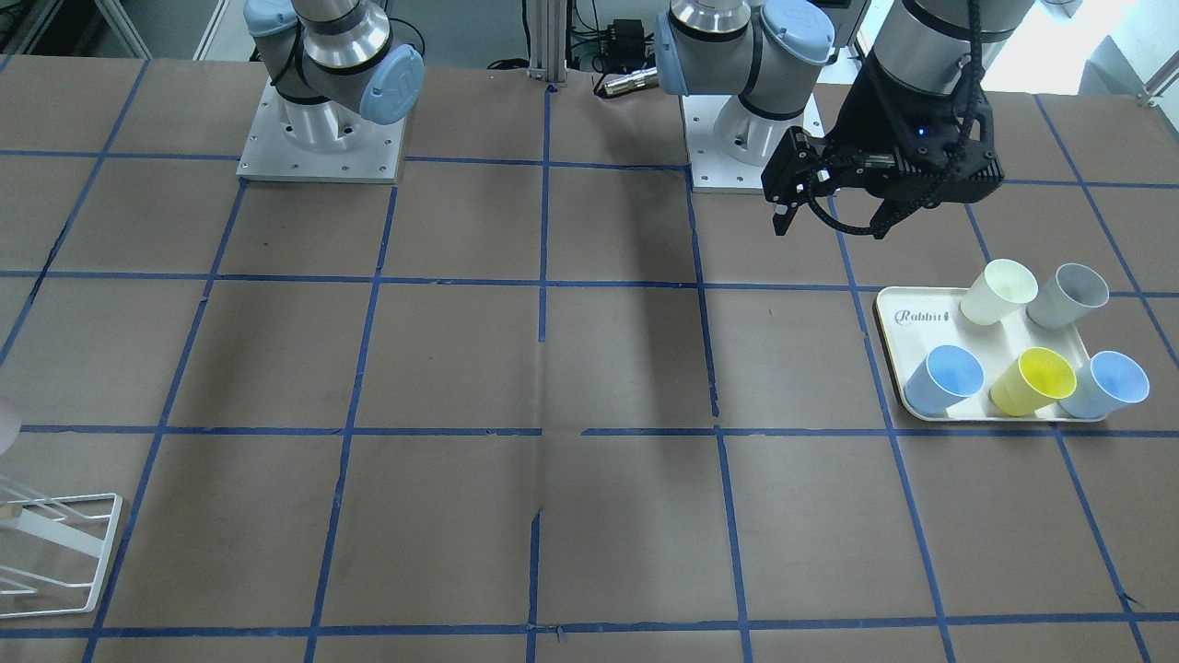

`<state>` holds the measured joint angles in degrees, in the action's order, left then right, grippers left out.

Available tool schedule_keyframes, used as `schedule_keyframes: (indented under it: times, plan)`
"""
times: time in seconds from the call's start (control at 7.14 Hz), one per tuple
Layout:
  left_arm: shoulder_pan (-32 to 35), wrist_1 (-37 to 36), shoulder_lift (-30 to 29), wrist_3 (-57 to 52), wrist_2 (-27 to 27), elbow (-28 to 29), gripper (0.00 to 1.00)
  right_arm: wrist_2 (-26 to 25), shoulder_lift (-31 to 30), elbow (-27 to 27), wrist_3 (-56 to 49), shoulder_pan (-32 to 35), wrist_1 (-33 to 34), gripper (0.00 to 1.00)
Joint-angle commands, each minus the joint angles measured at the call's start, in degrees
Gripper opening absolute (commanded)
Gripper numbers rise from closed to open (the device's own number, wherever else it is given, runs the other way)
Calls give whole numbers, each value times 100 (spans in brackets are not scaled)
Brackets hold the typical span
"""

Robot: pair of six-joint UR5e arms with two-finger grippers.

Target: Transfer IKEA cup to right arm and place on rack

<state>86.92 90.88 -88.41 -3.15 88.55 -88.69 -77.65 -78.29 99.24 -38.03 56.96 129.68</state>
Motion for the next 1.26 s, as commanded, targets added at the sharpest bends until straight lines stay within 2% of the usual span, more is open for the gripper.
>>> schedule_keyframes:
  times: [0.0,0.56,1.12]
  plan:
    - [0,-1,-9,16,-13,0,100,39,15,8,32,8,23,3]
    - [0,-45,-27,78,-4,1,100,48,322,8,32,8,101,3]
    - [0,-45,-18,78,-4,0,100,48,358,16,155,34,84,3]
